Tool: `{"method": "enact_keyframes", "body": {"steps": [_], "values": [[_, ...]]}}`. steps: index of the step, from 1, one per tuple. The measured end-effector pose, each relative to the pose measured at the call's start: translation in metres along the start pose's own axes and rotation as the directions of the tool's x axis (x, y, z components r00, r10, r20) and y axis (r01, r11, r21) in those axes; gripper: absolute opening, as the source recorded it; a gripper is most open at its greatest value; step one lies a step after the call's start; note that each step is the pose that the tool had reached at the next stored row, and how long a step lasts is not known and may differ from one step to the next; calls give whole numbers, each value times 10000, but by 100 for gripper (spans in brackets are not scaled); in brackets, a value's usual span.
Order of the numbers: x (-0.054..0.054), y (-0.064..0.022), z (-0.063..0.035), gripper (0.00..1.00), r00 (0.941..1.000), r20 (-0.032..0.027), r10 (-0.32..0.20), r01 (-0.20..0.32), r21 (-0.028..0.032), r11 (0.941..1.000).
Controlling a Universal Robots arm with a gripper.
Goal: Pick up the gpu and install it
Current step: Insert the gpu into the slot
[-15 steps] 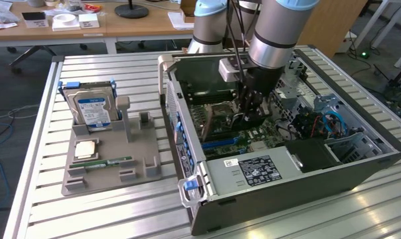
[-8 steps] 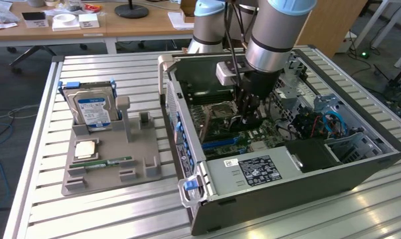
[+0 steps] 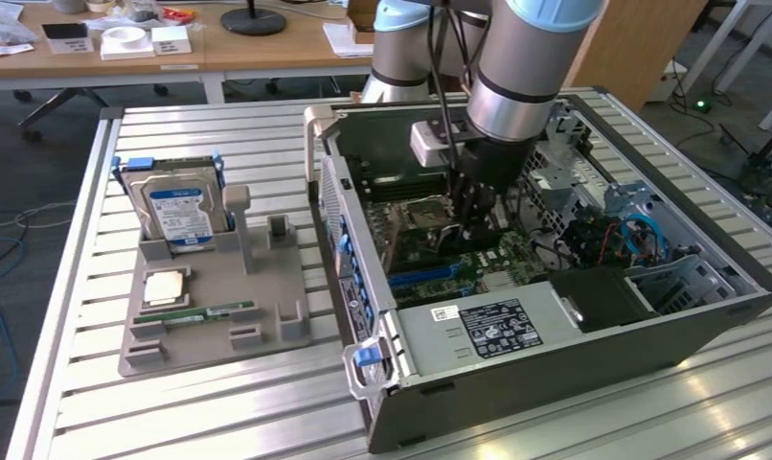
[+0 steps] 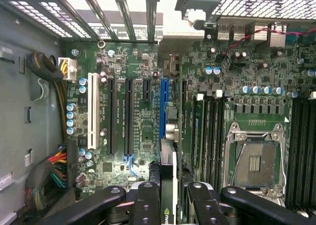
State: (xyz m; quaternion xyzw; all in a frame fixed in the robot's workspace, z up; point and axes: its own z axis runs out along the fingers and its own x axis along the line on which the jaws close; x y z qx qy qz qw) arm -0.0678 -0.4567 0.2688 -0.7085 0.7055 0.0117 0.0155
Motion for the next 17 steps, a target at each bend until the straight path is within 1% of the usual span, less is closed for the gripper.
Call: {"method": "enact_keyframes", "body": {"steps": [5,12,17], "values": [[1,48,8,26,10000,2,-2,2,25,10000],[7,93,88,26,10000,-1,-9,9,57,10000],[7,118,98,26,10000,0,-12,12,81,10000]]}}
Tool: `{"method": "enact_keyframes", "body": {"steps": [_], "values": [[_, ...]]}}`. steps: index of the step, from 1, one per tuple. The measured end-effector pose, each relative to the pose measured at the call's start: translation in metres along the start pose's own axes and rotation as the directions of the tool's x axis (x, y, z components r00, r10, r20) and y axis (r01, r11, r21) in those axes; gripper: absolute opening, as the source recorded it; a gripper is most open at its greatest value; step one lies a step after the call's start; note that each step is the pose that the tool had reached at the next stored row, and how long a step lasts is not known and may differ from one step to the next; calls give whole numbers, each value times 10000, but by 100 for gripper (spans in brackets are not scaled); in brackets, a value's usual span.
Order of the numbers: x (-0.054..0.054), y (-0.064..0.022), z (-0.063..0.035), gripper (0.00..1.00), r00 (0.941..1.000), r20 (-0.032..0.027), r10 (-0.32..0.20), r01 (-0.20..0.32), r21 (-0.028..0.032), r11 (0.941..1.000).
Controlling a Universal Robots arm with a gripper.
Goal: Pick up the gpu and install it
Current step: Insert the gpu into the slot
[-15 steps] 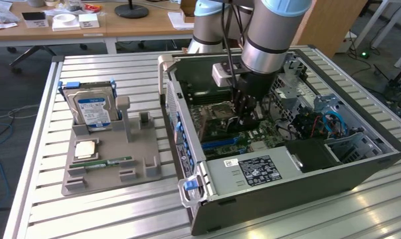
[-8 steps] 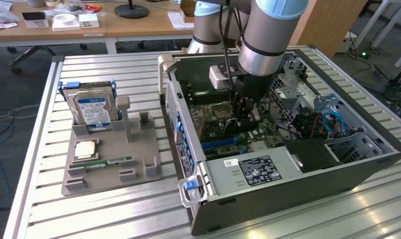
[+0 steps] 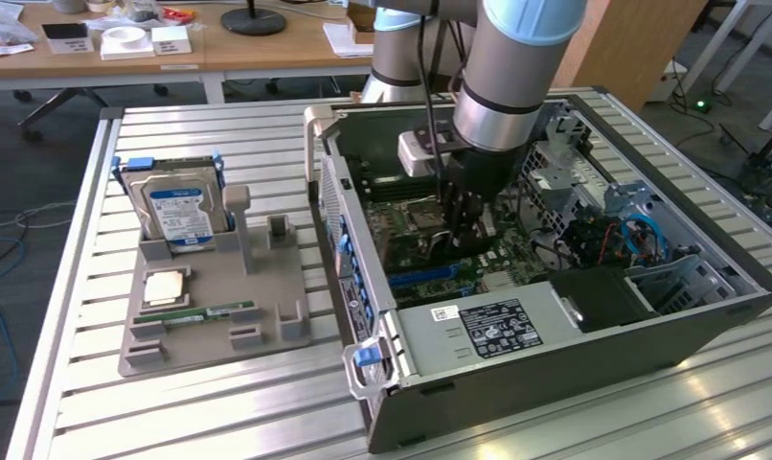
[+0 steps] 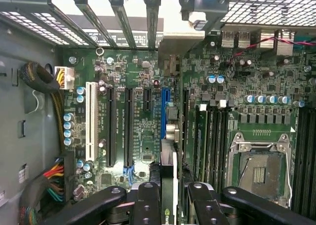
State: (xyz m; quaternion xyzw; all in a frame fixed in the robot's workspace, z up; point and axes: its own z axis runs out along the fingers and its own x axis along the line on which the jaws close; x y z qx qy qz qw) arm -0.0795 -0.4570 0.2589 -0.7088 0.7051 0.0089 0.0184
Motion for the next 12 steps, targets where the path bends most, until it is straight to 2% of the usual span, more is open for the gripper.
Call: {"method": "enact_keyframes", "body": {"steps": [12], "values": [[11,62,3,26,10000,0,0,0,27,10000]]}}
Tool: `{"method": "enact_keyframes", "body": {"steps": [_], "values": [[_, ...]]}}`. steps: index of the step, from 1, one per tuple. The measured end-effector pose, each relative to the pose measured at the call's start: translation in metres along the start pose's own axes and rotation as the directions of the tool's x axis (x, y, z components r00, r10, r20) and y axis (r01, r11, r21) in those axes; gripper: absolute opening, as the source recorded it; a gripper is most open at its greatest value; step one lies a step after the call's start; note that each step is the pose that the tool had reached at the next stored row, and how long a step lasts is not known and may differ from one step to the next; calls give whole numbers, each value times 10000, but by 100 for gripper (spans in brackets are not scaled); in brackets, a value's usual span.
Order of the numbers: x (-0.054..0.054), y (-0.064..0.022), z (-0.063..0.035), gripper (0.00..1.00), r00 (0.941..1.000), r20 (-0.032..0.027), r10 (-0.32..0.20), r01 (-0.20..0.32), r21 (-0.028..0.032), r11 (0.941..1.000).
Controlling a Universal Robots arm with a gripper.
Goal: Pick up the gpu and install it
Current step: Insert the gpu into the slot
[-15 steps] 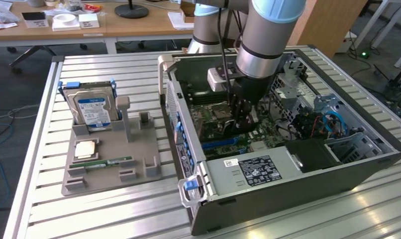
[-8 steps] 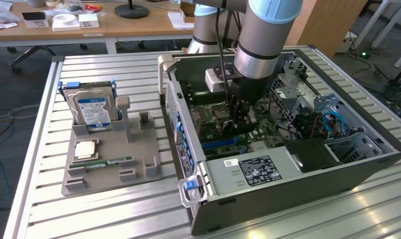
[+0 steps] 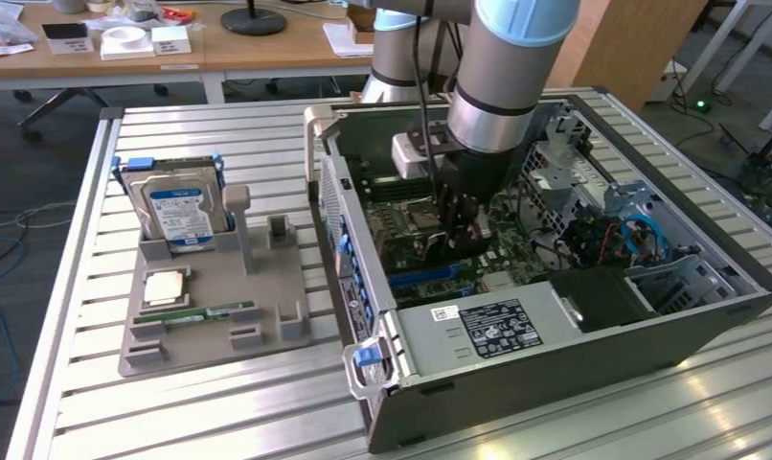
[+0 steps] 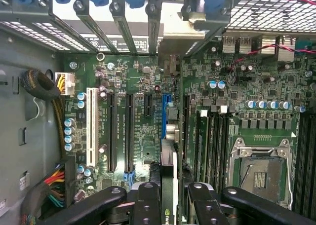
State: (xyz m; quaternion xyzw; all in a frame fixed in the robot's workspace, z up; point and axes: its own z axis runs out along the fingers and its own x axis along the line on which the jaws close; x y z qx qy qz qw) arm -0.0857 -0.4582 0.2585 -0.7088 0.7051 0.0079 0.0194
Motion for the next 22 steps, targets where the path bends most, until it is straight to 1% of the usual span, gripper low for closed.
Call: {"method": "enact_keyframes", "body": {"steps": [9,22], "values": [[12,14,1,26,10000,-1,0,0,0,10000],[18,57,6,26,10000,1,-1,1,8,10000]]}}
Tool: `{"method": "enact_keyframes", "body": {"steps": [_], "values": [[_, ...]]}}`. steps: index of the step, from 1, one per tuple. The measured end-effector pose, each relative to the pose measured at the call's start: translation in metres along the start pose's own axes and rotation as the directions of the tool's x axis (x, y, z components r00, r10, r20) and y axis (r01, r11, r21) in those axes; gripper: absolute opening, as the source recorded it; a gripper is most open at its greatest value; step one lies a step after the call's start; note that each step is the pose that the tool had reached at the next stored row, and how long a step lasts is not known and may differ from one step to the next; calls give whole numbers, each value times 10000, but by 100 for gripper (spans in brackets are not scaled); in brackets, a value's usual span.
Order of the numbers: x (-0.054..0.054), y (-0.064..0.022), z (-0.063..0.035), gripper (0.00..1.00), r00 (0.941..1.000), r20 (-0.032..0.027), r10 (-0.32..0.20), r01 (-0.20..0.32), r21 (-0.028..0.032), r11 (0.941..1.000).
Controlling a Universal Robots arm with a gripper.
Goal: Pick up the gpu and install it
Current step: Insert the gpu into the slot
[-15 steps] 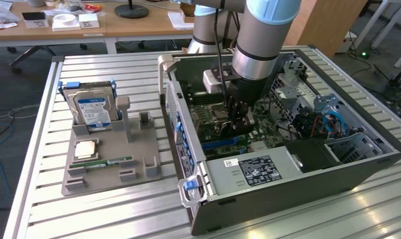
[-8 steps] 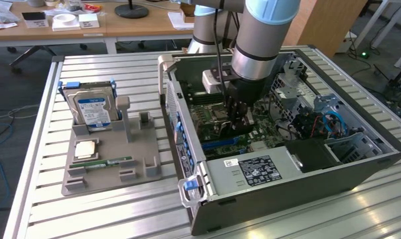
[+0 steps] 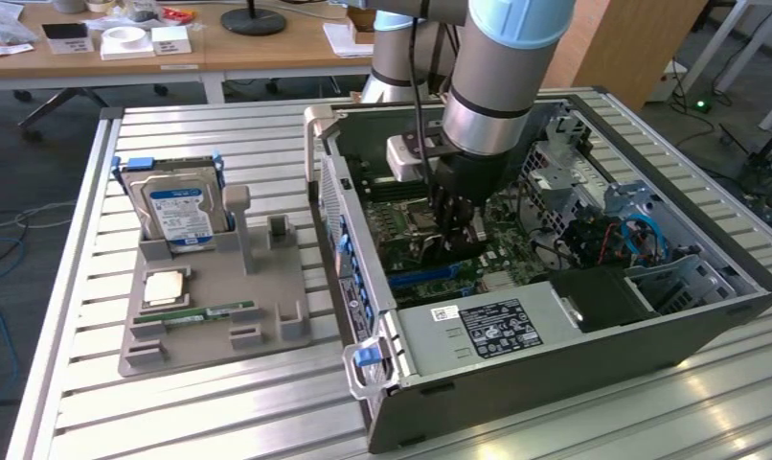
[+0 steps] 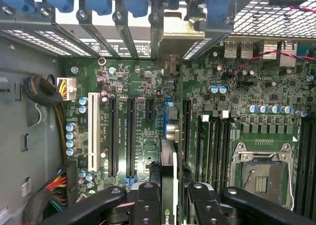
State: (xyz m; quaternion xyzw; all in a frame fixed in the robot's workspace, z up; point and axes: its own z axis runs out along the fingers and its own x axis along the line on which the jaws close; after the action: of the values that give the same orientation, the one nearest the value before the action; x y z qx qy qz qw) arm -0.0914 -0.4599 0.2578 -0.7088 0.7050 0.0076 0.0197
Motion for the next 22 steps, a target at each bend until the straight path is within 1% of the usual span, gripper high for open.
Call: {"method": "enact_keyframes", "body": {"steps": [19,22], "values": [[15,54,6,26,10000,-2,0,0,10,10000],[16,64,31,26,10000,-1,-1,1,15,10000]]}}
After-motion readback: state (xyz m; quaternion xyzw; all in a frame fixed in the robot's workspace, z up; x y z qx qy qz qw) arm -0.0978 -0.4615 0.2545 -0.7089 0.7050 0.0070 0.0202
